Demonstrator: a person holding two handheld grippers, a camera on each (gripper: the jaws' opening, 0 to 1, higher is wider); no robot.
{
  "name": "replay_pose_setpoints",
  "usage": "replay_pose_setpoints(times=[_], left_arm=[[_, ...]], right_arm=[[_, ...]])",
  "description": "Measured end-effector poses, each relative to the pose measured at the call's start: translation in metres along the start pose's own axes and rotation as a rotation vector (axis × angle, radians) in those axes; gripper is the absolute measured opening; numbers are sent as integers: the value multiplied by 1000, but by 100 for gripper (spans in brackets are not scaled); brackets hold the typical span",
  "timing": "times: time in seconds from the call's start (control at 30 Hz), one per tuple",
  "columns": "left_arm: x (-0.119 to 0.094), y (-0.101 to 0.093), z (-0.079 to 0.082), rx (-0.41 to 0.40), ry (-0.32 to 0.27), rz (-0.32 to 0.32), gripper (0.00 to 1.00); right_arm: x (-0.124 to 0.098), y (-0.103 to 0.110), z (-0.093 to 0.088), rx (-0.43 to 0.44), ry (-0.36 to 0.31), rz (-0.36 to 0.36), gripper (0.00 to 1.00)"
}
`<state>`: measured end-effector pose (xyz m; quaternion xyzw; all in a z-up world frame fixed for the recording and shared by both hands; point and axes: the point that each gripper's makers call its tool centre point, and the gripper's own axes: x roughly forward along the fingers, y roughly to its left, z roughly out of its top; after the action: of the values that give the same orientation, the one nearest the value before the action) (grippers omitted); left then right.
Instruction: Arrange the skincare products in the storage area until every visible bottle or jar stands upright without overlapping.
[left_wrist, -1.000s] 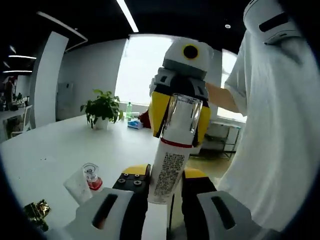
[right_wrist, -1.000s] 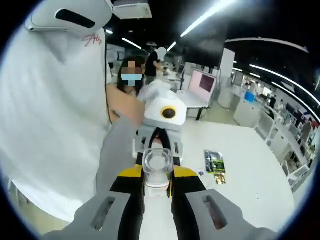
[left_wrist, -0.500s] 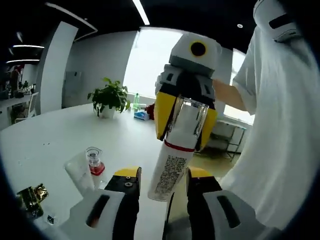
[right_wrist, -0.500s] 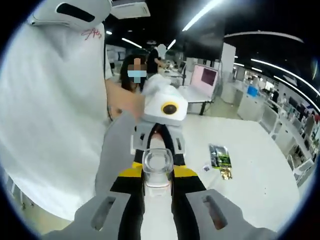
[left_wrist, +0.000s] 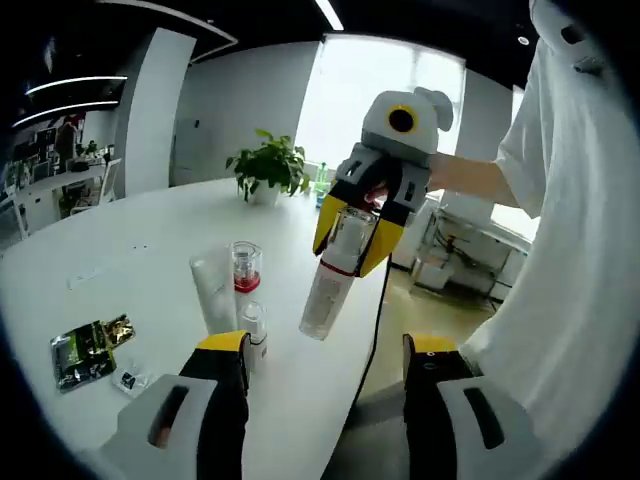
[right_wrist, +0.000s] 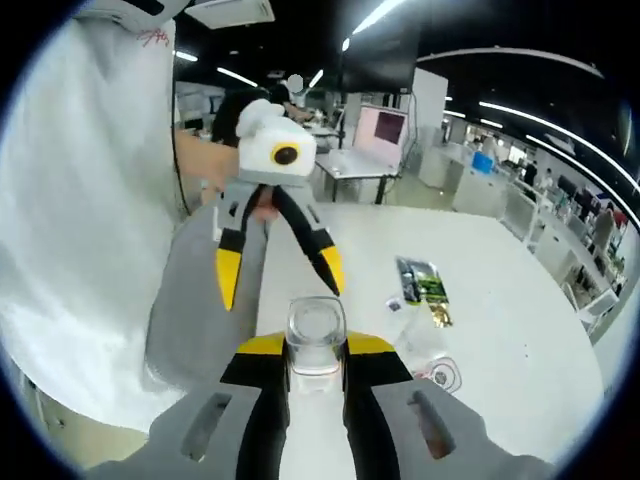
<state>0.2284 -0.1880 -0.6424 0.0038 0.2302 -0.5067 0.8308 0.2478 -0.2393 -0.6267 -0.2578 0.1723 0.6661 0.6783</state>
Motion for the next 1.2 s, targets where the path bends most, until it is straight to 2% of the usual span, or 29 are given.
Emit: replay_pose_setpoints(times=[0.1,0.27,0.43,0.63,0.73,0.8,1.2], left_arm=[[-16,16,-10,-20,22,68,68],[-35,31,-16,-48,18,132,73],[-48,46,-22,-74,19,191,78],[-64,64,-34,-99,26,246,86],[-71,77,-45,-111,57,314,92],[-72,73,-45,-108,70,311,96],[-73,68,-57,-129,108,320,96]], right_arm=[[5,-3,-12,17,14,-5,19],[11,-7,-27,37,27,-13,19],[14,-17,-36,39,10,-47,19],[15,-23,-51,39,35,-67,19],[19,-24,-57,39,39,-68,19],[24,-26,-62,38,38,-74,19],[42,-29,-85,46,52,-51,19]])
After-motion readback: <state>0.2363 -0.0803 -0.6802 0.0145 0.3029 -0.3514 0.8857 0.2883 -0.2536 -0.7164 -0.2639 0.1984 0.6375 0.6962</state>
